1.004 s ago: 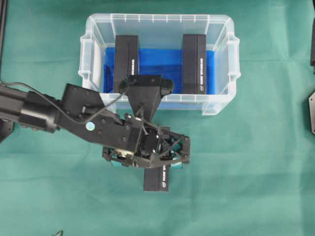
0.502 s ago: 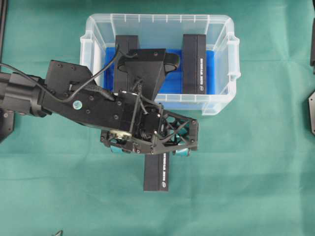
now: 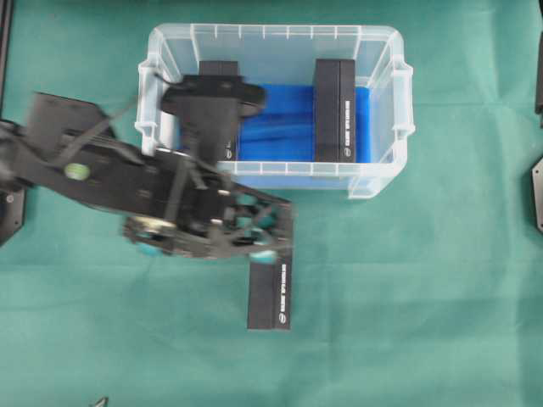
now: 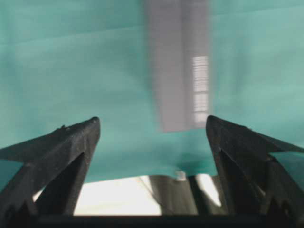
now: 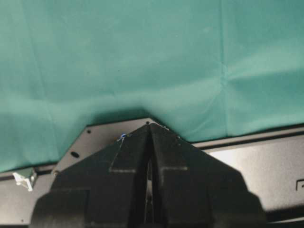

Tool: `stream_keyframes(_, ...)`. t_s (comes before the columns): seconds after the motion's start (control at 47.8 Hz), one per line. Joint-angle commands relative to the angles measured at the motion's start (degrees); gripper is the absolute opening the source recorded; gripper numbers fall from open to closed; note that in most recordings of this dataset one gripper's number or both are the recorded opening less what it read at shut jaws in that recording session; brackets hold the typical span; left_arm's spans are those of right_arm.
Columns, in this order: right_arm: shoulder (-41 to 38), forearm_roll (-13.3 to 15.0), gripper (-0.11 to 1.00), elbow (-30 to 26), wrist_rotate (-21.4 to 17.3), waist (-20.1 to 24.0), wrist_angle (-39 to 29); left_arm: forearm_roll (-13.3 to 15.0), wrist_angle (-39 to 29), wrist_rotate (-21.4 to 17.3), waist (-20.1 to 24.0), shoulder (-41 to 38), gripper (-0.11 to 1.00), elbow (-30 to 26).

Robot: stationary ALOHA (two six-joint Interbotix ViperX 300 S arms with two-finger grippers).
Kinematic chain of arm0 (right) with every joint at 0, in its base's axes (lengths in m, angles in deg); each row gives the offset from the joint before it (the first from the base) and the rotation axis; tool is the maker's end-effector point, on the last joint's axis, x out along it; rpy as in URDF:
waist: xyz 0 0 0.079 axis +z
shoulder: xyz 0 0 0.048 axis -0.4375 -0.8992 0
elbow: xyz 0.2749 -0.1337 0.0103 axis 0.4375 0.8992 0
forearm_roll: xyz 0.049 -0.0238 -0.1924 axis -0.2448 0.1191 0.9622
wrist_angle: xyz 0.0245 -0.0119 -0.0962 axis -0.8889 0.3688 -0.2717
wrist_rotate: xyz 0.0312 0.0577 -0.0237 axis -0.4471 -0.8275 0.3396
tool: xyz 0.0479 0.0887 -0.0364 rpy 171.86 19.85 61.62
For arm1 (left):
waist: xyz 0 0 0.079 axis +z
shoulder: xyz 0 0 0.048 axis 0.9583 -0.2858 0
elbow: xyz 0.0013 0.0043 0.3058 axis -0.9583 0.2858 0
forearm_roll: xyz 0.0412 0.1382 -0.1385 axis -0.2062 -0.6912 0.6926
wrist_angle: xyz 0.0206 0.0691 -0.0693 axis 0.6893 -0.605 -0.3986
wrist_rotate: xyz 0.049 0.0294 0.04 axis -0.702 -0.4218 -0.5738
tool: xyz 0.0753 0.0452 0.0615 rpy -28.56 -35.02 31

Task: Take the box out of the case with the left arm.
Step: 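Withdraw the left gripper to the left side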

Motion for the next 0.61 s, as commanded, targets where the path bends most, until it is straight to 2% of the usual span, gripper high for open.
stream_keyframes(0.0, 0.09, 0.09, 0.00, -0.70, 0.18, -0.09, -0.26, -0.18, 0.18, -0.09, -0.62, 5.54, 0.90, 3.34)
stream_keyframes(0.376, 0.09, 0.09, 0.00, -0.70, 0.18, -0.09, -0.62, -0.18, 0.35, 0.26, -4.04, 21.18, 0.90, 20.92)
stream_keyframes(0.586, 0.09, 0.09, 0.00, -0.70, 0.18, 0.00, -0.53, -0.26, 1.05, 0.26, -4.57, 24.70, 0.90, 24.96)
